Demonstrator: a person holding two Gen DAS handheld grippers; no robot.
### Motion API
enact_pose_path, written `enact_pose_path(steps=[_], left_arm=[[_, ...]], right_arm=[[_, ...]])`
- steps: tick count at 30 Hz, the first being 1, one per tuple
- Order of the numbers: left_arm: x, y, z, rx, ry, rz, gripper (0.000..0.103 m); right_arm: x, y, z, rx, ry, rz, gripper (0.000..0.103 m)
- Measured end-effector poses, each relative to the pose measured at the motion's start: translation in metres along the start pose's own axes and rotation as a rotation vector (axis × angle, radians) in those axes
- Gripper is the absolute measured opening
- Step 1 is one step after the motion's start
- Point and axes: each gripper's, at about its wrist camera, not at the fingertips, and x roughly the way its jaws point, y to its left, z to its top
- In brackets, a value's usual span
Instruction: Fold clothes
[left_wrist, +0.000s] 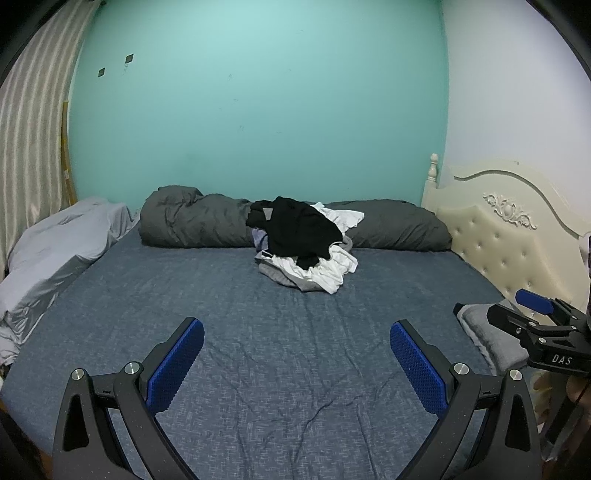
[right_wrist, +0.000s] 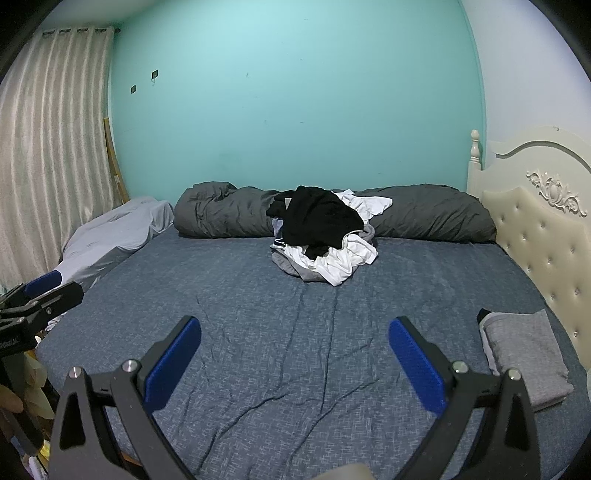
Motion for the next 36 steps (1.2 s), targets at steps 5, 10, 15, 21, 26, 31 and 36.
enact_pose_path(steps=[5, 10, 15, 21, 26, 31, 36], left_arm=[[-0.002, 0.003, 0.001, 0.001, -0.006, 0.003, 0.103], [-0.003, 0.002, 0.008, 0.004, 0.003, 0.006, 0.103], [-0.001, -0.002, 0.007, -0.001, 0.012, 0.002, 0.103], [-0.003, -0.005, 0.007, 0.006, 0.011, -0.004, 0.103], [-0.004, -0.005, 0.007, 0.012, 0.007, -0.005, 0.103], [-0.005, -0.006, 0.007, 0.015, 0.002, -0.005, 0.103], [-0.005, -0.009, 0.004, 0.019, -0.001, 0.001, 0.103]], right_arm=[[0.0, -0.001, -0.002, 0.003, -0.001, 0.002, 0.102], [-0.001, -0.001, -0.003, 0.003, -0.005, 0.0, 0.102], [-0.002, -0.004, -0.003, 0.005, -0.008, -0.003, 0.102], [-0.003, -0.004, -0.004, 0.005, -0.005, -0.003, 0.102], [-0.003, -0.007, -0.004, 0.009, -0.005, -0.003, 0.102], [-0.005, -0.009, -0.004, 0.008, -0.006, -0.006, 0.102], [-0.006, -0.012, -0.003, 0.011, -0.008, -0.009, 0.102]])
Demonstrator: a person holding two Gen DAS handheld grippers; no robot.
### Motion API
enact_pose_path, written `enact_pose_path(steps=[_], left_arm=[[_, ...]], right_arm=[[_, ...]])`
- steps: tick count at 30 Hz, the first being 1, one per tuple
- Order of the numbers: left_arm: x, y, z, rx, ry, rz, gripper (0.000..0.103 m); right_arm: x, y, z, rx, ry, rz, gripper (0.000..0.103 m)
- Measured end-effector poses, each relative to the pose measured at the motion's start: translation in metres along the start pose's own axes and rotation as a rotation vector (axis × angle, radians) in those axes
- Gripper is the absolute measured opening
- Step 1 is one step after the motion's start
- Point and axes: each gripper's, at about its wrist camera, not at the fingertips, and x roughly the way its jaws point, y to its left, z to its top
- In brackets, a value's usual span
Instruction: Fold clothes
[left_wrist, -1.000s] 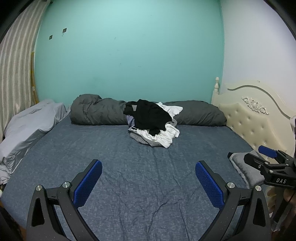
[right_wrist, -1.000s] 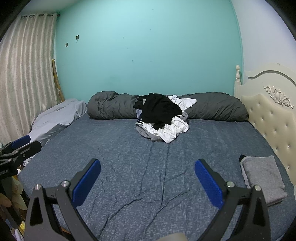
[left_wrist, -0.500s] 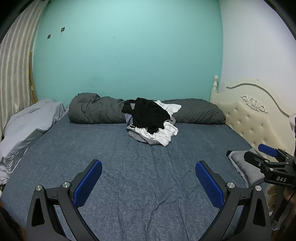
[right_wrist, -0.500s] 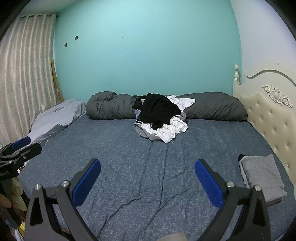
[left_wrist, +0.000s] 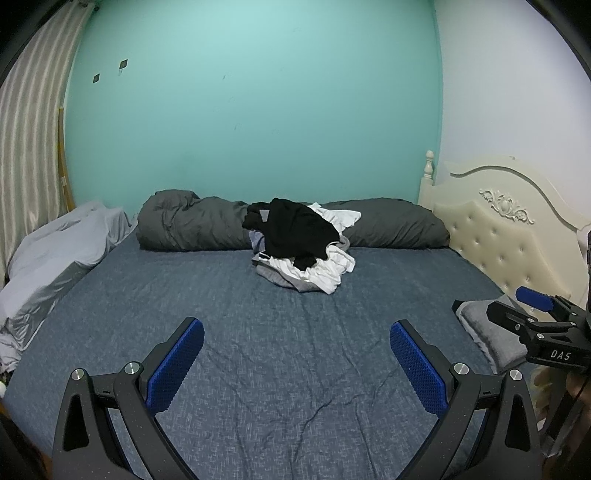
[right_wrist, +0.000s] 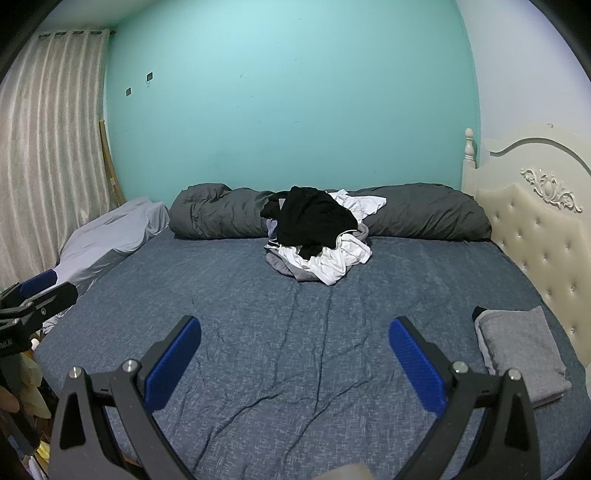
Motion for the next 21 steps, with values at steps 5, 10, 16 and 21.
enact_pose_path(steps=[5, 10, 16, 21], left_arm=[[0.0008, -0.0009, 0.0026, 0.001, 0.001, -0.001, 0.103], [-0.0001, -0.001, 0.0023, -0.005, -0.001, -0.004, 0.103], [0.0013, -0.0012, 0.0029, -0.005, -0.003, -0.004, 0.103], [0.0016, -0.0009, 0.0008, -0.008, -0.003, -0.002, 0.103]], right_arm=[[0.0002, 0.0012, 0.0005, -0.002, 0.002, -0.001, 0.102], [0.0, 0.0022, 0.0005, -0.005, 0.003, 0.001, 0.102], [0.0, 0.0041, 0.0012, -0.008, 0.004, -0.001, 0.102], [0.0026, 0.0025, -0.0015, -0.005, 0.011, 0.001, 0.102]])
